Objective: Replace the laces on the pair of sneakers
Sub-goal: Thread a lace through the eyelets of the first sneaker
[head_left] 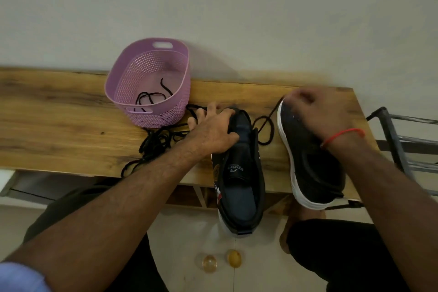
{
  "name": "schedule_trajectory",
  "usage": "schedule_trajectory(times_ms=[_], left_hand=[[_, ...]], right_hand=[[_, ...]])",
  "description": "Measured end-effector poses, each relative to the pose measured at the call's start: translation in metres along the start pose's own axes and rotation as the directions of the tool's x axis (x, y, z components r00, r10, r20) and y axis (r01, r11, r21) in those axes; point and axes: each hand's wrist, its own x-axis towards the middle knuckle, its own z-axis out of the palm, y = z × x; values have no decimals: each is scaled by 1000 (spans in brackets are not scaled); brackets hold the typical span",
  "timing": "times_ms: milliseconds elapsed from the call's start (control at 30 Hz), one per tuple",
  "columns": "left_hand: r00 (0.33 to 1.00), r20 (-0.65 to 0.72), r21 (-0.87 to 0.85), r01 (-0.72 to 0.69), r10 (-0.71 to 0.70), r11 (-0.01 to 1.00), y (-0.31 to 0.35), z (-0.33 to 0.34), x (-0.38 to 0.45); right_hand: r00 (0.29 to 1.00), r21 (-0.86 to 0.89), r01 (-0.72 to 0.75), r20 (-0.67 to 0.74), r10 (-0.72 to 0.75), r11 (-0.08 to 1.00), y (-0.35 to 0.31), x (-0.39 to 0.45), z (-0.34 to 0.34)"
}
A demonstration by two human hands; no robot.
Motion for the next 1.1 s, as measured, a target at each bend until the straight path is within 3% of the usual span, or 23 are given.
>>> schedule_trajectory(times_ms=[67, 100, 200, 300, 400, 600, 700, 867, 1100], left_hand=[[1000, -3, -4, 3, -3, 1000, 1, -2, -1], [1000, -19, -18, 8, -8, 1000, 1, -5, -1], [998, -55, -101, 32, -38, 994, -6, -19, -1], [998, 34, -136, 65, -61, 989, -16, -33, -3], [995, 101, -54, 33, -27, 998, -21, -35, -10], [997, 74, -12, -16, 17, 1000, -20, -36, -17], [996, 69, -14, 65, -64, 998, -26, -45, -18], [971, 25, 166, 230, -237, 959, -48, -62, -26], [996, 71, 112, -53, 45, 992, -22, -35, -31]], right_hand=[[967, 347, -69, -207, 148, 935, -1, 7, -12], [965, 348, -68, -214, 150, 935, 0, 7, -13], [995, -3, 91, 39, -91, 996, 1, -3, -5], [893, -219, 326, 392, -223, 920, 1, -13, 11], [821, -303, 446, 514, -249, 842, 0, -22, 31], [860, -299, 390, 457, -228, 871, -4, -20, 38], [892, -371, 334, 423, -162, 867, -2, -14, 25], [962, -516, 199, 266, -65, 833, 9, 2, -6], [838, -486, 462, 514, -185, 742, -8, -20, 29]])
